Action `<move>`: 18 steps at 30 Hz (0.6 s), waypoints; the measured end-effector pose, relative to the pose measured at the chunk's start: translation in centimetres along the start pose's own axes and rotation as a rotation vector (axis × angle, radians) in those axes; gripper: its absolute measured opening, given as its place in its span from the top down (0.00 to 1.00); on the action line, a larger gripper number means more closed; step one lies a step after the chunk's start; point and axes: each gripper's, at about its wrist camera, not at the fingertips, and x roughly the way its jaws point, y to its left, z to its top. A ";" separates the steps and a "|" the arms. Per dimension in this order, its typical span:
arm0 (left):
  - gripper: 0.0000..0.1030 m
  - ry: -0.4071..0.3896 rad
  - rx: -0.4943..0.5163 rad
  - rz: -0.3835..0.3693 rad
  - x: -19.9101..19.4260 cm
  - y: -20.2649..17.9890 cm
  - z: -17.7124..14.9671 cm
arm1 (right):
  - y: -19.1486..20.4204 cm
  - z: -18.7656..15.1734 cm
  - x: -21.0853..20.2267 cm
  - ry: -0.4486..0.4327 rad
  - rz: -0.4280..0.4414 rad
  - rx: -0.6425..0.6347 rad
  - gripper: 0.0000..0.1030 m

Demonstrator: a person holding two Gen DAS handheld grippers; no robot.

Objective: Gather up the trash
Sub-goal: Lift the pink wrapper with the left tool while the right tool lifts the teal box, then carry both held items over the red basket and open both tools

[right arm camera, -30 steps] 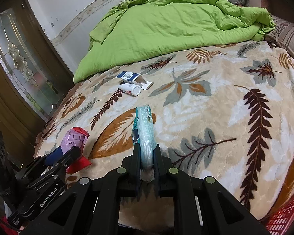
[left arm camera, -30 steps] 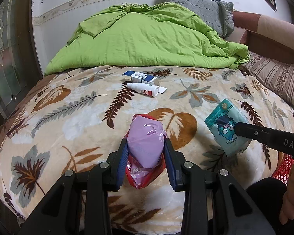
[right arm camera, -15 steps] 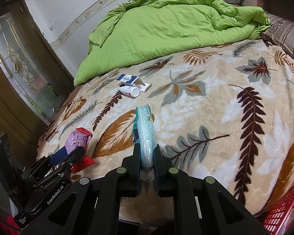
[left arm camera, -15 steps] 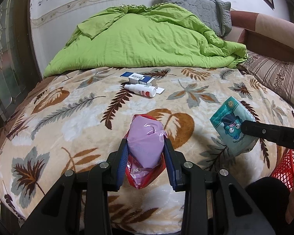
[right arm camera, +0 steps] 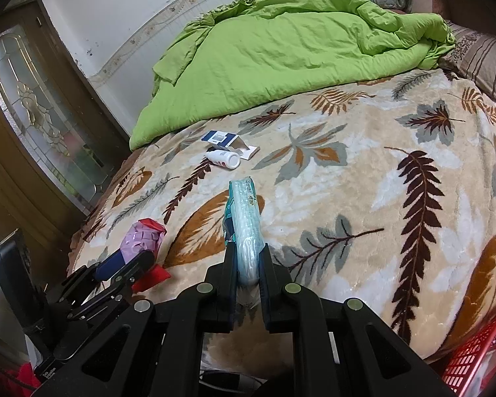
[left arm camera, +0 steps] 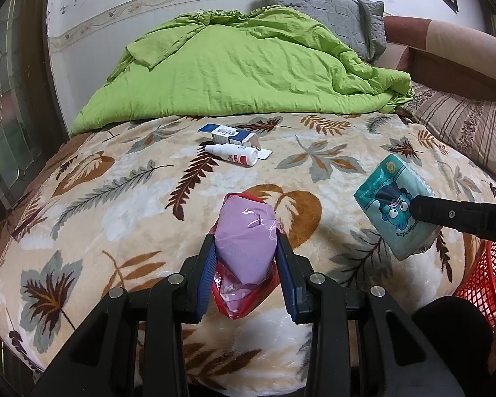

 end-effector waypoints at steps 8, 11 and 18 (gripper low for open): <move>0.67 0.000 0.013 -0.010 -0.2 -0.6 0.1 | 0.0 -0.1 -0.9 -0.009 0.005 0.008 0.88; 0.67 -0.002 0.019 -0.015 -0.4 -0.7 0.1 | -0.2 -0.1 -1.2 -0.012 0.008 0.014 0.88; 0.67 -0.007 0.029 -0.028 -0.6 -0.9 0.2 | -0.6 -0.2 -2.0 -0.022 0.009 0.025 0.88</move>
